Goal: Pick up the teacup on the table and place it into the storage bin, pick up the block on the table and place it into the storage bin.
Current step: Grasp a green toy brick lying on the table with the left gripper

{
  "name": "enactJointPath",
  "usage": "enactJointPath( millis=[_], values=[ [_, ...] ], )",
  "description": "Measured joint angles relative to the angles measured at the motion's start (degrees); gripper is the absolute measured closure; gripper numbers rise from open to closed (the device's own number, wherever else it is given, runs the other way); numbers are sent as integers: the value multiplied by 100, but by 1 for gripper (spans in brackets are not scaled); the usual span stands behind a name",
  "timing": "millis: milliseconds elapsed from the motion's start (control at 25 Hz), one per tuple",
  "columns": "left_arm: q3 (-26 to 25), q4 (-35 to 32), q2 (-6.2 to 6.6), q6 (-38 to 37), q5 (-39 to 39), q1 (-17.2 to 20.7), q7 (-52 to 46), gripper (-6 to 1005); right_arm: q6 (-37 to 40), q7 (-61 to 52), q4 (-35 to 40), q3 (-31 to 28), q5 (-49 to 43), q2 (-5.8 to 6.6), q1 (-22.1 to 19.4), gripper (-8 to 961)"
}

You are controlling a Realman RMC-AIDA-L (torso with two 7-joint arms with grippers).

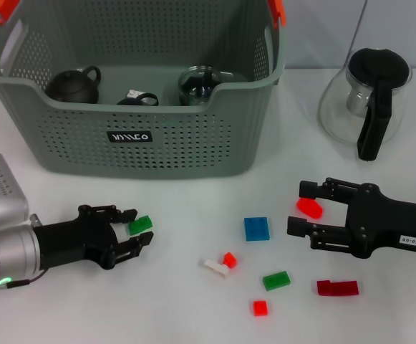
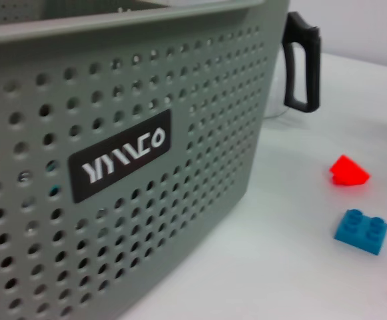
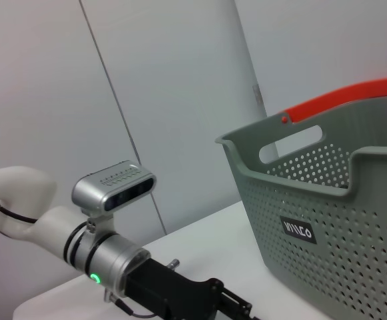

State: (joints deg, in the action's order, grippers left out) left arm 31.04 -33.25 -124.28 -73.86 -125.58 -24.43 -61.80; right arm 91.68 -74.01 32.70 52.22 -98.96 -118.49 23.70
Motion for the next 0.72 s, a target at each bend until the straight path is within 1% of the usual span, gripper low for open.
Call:
enactJointPath(
  millis=[200,280,520,720],
  values=[
    [-44,-116,0,-434,10,109,-7,492,0,0,0,-4,0,1,-9,133],
    [-63,-132,0,-464,38,134,-1,492,-1,0,0,-5,0,1,-12,133],
    [-68,-87,-12,-29,70,141,143,496,-19,0,0,2,0,-7,-10,133],
    [-77,47,-18,45,328,151,650,499,-25,1,0,6,0,-8,-6,133]
  ],
)
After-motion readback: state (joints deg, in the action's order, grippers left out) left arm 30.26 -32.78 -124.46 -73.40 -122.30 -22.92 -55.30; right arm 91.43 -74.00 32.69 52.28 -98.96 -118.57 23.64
